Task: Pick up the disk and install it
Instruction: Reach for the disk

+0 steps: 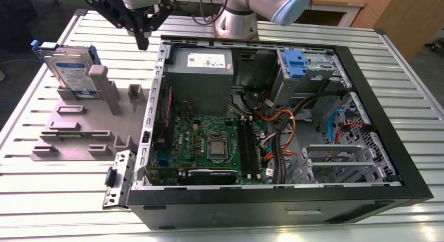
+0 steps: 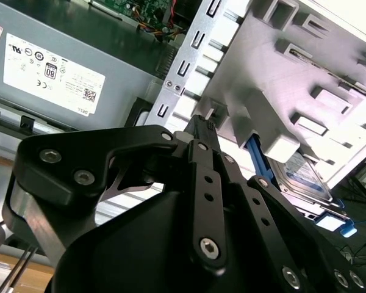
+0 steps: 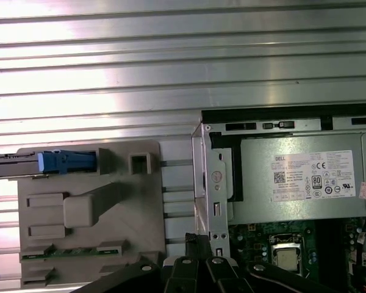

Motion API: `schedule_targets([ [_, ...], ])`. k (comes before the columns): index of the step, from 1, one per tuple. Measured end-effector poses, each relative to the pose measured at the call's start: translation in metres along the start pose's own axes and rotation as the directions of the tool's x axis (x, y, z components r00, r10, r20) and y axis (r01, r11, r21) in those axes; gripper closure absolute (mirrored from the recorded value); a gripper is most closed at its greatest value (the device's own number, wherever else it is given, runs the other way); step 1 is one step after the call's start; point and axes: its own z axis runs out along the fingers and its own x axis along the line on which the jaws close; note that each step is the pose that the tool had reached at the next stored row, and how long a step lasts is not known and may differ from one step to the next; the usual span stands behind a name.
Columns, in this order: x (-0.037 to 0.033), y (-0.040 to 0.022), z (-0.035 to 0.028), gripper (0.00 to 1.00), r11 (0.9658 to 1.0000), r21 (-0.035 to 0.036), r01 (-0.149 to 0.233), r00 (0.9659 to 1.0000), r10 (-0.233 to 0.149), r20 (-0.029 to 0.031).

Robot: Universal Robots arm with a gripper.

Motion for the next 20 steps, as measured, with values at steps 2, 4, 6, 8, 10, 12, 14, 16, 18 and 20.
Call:
schedule_targets([
  [2,0.0004,0.0,0.0001,0.89,1.0,0.0,0.0,1.0,0.0,0.0],
  [4,0.0106,-0.001,0.0034,0.89,1.0,0.0005,0.0,1.0,0.0,-0.0065],
  [6,0.0108,-0.001,0.0034,0.89,1.0,0.0005,0.0,1.0,0.0,-0.0066],
  [8,0.0113,-0.001,0.0034,0.89,1.0,0.0005,0.0,1.0,0.0,-0.0066],
  [10,0.0115,-0.0011,0.0035,0.89,1.0,0.0005,0.0,1.0,0.0,-0.0066],
  [12,0.0118,-0.0011,0.0036,0.89,1.0,0.0005,0.0,1.0,0.0,-0.0067],
  [14,0.0123,-0.0011,0.0036,0.89,1.0,0.0005,0.0,1.0,0.0,-0.0068],
  [16,0.0125,-0.0011,0.0037,0.89,1.0,0.0005,0.0,1.0,0.0,-0.0067],
  [18,0.0128,-0.0012,0.0037,0.89,1.0,0.0005,0.0,1.0,0.0,-0.0068],
  [20,0.0131,-0.0012,0.0037,0.89,1.0,0.0005,0.0,1.0,0.0,-0.0068],
])
